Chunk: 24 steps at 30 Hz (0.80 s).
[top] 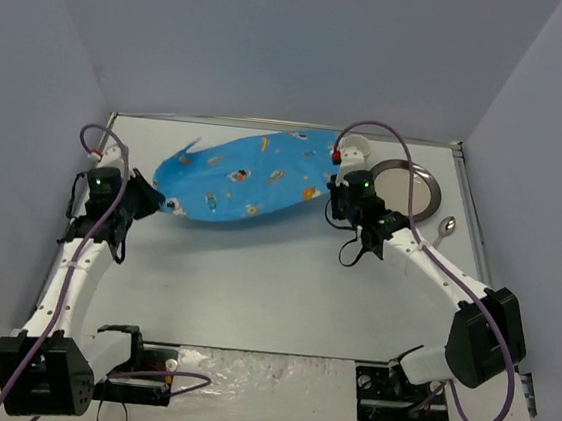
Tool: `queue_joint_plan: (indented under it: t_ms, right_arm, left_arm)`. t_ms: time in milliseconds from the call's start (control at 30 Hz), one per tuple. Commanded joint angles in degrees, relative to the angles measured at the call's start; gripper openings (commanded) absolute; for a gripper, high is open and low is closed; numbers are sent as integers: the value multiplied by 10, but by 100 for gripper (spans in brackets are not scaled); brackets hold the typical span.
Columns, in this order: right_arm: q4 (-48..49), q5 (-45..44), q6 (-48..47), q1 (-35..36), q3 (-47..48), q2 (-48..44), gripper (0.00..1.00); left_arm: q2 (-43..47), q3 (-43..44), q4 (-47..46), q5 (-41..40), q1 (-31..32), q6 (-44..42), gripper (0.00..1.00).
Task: Set the dinner table for one person
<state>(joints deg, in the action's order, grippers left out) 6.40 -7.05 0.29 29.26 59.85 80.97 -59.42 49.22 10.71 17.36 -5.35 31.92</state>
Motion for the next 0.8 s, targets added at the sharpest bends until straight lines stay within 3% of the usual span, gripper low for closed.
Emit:
queue_joint_plan:
  t_ms: [0,133,233,300,333,400,467,533,633,767]
  right_arm:
    - [48,0,101,26,-111,-33,0]
    - [30,3,173,27,-185,-49,11]
    - [-7,15,212,29,-202,-59,19]
    - [-28,18,221,28,-201,-66,32]
    - [-40,17,223,27,-198,-72,37]
    - [-68,15,224,27,-179,-96,57]
    - [-97,19,214,27,-147,-107,66]
    - [-104,35,207,25,-106,-112,77]
    - [-104,45,188,22,-56,-86,80]
    - [-101,46,164,15,11,-4,81]
  left_arm:
    - [30,-97,18,-29,-1,41,0]
    - [42,-130,76,-64,0,90,7]
    - [57,-137,118,-87,-1,102,23]
    - [70,-137,137,-106,-1,98,46]
    - [88,-129,160,-127,-2,94,53]
    - [120,-102,188,-145,-4,75,68]
    - [140,-77,202,-146,-4,57,82]
    - [139,-34,197,-126,-2,22,84]
    - [96,1,172,-69,4,3,84]
    - [8,20,130,-78,56,13,84]
